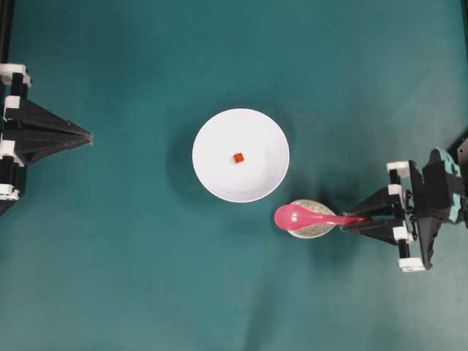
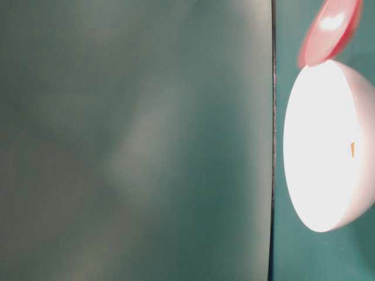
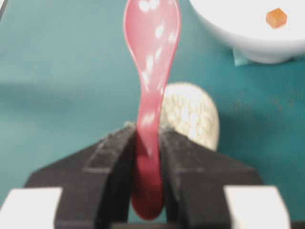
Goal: Grip the spoon and scoop the red block from the bowl with right arm.
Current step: 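Carry the spoon over the white bowl and lower it inside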
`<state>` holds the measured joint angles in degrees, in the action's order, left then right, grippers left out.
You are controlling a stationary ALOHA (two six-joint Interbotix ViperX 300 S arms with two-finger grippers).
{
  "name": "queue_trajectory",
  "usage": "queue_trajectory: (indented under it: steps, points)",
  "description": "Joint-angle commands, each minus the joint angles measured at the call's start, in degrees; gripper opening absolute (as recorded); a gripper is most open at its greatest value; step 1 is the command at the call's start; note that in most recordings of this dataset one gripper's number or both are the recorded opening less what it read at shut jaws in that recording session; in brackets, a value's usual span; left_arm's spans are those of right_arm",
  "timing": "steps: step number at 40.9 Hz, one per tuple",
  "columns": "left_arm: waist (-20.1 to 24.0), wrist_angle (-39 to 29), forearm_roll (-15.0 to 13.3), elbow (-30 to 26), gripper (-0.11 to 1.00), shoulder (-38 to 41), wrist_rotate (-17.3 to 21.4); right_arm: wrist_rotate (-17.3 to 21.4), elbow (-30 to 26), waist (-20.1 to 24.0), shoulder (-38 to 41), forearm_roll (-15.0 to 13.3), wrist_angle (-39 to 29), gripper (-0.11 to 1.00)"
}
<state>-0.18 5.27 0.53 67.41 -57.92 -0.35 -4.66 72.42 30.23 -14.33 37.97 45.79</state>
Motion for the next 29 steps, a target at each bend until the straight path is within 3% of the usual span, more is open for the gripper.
queue_trajectory:
  steps: [1,5,10,19,24,29]
  points:
    - [-0.18,0.26,0.18,-0.62,0.00,0.44,0.00,-2.11,-3.78,-3.60,-5.98,0.09,-7.56,0.22]
    - [-0.18,0.26,0.18,-0.62,0.00,0.44,0.00,-3.16,-8.35,-9.93,-11.25,0.09,-20.57,0.22]
    - [-0.18,0.26,0.18,-0.62,0.00,0.44,0.00,-3.08,-15.56,-21.36,-15.38,0.09,-41.22,0.22]
    - [-0.18,0.26,0.18,-0.70,0.00,0.44,0.00,-2.90,-28.56,-38.67,-13.45,-0.18,-72.95,0.22]
    - [-0.18,0.26,0.18,-0.70,0.00,0.44,0.00,-2.81,-34.89,-43.86,-9.49,-0.62,-84.38,0.22]
    - [-0.18,0.26,0.18,-0.62,0.00,0.44,0.00,-2.02,-39.46,-45.62,-4.13,-2.46,-90.70,0.22]
